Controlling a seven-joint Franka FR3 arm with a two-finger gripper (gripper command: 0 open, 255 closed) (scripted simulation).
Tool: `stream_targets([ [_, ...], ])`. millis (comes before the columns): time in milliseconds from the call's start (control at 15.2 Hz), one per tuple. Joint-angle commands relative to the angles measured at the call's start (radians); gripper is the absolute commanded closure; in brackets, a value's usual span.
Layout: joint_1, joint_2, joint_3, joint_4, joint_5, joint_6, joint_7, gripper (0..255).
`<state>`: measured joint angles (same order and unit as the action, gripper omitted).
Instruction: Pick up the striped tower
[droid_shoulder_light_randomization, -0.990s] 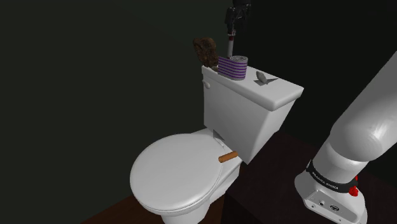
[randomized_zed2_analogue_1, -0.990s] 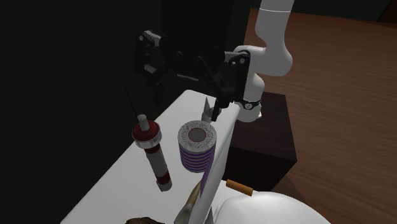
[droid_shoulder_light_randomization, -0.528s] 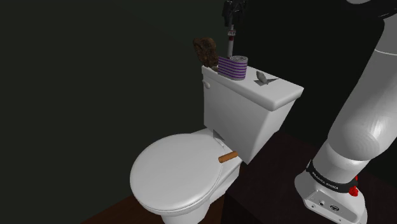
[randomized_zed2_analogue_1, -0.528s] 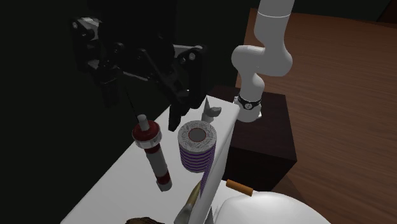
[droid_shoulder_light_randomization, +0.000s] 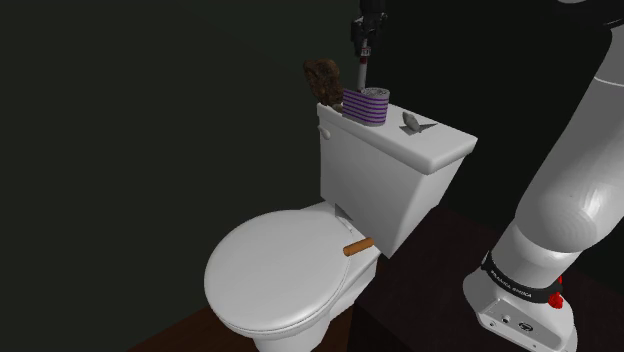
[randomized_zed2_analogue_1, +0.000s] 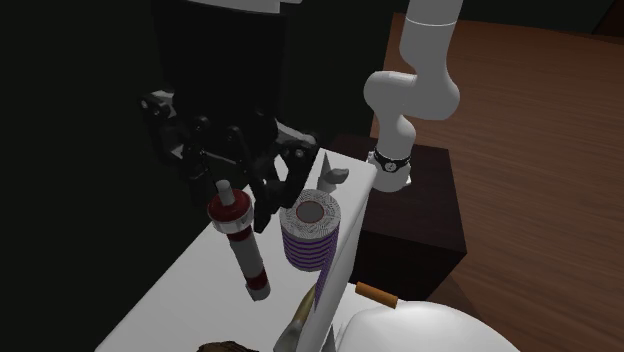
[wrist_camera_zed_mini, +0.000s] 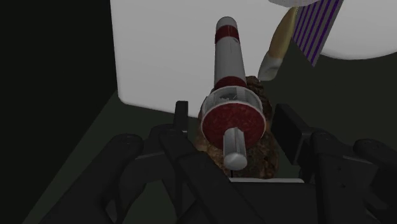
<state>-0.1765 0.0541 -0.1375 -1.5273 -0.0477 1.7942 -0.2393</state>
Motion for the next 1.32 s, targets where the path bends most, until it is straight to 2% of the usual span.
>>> stream_targets([
  [0, 0.0, 0.0, 0.0, -0.003, 0.0, 0.003, 0.001, 255],
  [528, 0.0, 0.001, 0.0, 0.0, 0.0, 0.001, 0.0, 255],
  [1254, -0.005, 0.063, -0.003, 0.235, 0.011, -0.171, -0.014, 255],
])
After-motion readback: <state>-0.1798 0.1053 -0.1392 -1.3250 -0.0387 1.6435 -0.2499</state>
